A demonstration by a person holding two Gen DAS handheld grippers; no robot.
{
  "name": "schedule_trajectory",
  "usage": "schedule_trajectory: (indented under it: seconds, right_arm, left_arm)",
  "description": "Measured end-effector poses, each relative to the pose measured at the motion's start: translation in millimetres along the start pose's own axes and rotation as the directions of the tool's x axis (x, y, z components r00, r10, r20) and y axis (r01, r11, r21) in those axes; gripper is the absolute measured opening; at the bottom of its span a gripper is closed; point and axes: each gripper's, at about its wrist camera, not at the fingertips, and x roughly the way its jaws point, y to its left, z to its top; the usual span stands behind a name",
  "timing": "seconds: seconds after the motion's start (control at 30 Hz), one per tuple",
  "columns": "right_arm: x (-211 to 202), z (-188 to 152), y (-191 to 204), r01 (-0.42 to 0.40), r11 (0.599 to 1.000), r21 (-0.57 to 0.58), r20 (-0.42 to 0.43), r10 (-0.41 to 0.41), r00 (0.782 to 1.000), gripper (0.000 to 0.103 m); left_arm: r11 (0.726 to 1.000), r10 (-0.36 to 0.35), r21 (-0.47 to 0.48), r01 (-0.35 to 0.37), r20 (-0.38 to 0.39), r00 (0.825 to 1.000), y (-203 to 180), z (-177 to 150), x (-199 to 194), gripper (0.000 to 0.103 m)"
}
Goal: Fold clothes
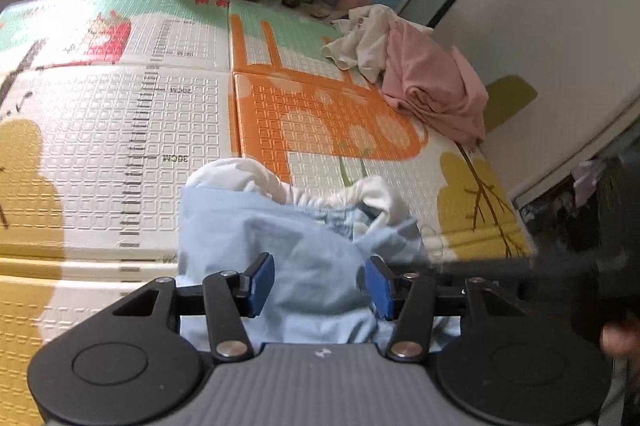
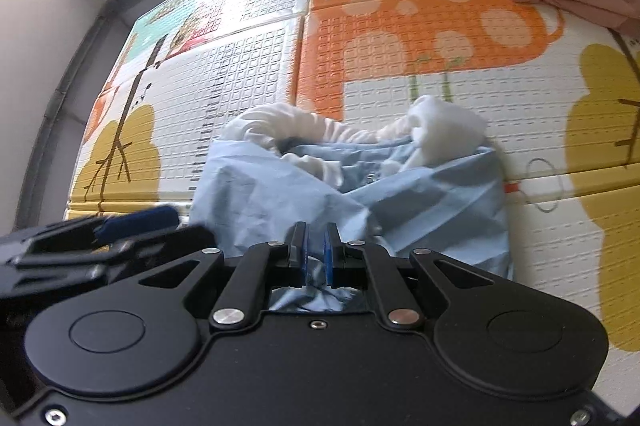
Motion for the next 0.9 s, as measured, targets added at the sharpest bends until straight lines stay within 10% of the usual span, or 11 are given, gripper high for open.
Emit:
schedule_trajectory:
  seconds: [0.9]
  right_arm:
    - [87,-11,-40,0.076,0.996,0.036,-0.132,-0.071,0.989,0.0]
  left_arm:
    - [0.975,0.13,-0.155,-0.158,-0.181,0.975,59,4,95,0.036]
